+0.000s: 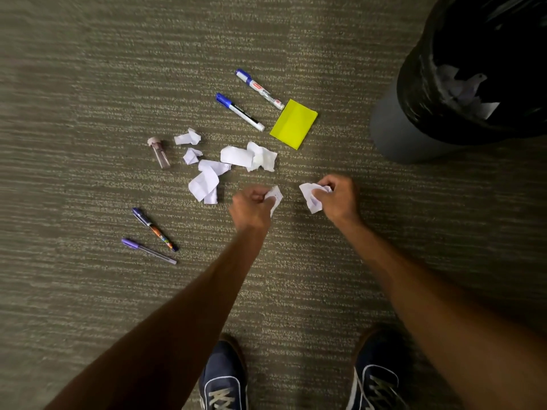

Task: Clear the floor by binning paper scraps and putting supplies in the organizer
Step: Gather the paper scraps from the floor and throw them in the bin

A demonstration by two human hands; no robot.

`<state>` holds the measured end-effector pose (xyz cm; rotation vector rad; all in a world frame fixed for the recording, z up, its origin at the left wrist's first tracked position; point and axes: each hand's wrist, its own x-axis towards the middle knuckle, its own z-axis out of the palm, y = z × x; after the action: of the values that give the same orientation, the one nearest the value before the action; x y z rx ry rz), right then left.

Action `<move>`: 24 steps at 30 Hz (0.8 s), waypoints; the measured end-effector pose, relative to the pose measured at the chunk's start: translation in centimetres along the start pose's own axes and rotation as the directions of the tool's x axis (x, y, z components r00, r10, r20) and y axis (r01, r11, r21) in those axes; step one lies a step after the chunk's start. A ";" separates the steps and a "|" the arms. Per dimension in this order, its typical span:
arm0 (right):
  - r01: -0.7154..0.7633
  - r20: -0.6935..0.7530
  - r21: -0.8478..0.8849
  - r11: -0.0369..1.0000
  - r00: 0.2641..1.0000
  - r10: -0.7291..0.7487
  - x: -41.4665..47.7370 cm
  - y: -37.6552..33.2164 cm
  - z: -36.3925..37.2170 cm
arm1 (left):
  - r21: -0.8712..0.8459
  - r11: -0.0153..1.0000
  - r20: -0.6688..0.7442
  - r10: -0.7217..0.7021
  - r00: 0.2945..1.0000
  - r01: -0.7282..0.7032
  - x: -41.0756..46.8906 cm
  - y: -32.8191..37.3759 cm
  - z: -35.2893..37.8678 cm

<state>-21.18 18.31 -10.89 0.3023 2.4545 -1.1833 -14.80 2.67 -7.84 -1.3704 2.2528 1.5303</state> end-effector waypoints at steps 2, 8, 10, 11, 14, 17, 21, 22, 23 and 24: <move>-0.053 0.018 0.116 0.992 0.999 0.052 -1.3 -1.6 -1.1 | -0.033 0.999 0.018 -0.016 1.000 0.017 -1.1 0.9 -0.4; -0.164 0.094 0.481 0.861 0.986 0.136 -6.0 -8.6 -7.2 | -0.312 0.946 0.153 -0.045 0.987 0.091 -6.0 7.7 -2.7; -0.196 0.110 0.573 0.796 0.981 0.162 -7.4 -11.1 -10.0 | -0.410 0.907 0.185 -0.018 0.983 0.094 -7.9 10.8 -3.5; -0.207 0.112 0.615 0.761 0.978 0.176 -8.0 -12.3 -11.5 | -0.432 0.897 0.193 -0.007 0.981 0.091 -8.8 12.5 -3.9; -0.209 0.093 0.712 0.670 0.974 0.205 -9.3 -15.3 -16.1 | -0.451 0.891 0.220 0.047 0.974 0.059 -11.1 17.4 -4.1; -0.170 0.055 0.755 0.633 0.979 0.197 -9.8 -17.5 -21.0 | -0.426 0.905 0.280 0.119 0.953 0.012 -12.9 21.9 -3.0; -0.133 -0.005 0.784 0.606 0.976 0.220 -8.9 -18.3 -26.9 | -0.315 0.945 0.334 0.193 0.923 -0.084 -14.6 27.0 0.7; -0.136 -0.016 0.782 0.609 0.971 0.237 -8.3 -18.1 -28.0 | -0.290 0.952 0.348 0.204 0.915 -0.102 -14.7 27.9 1.9; -0.140 -0.032 0.769 0.624 0.966 0.256 -7.5 -17.8 -29.0 | -0.266 0.957 0.353 0.210 0.912 -0.117 -14.6 28.6 3.2; -0.143 -0.051 0.755 0.640 0.960 0.275 -6.6 -17.4 -29.7 | -0.243 0.961 0.356 0.214 0.910 -0.131 -14.5 29.4 4.5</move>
<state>-29.17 30.73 20.94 0.9228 1.8254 -2.0771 -28.77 17.87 18.00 -0.8265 2.0578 1.9486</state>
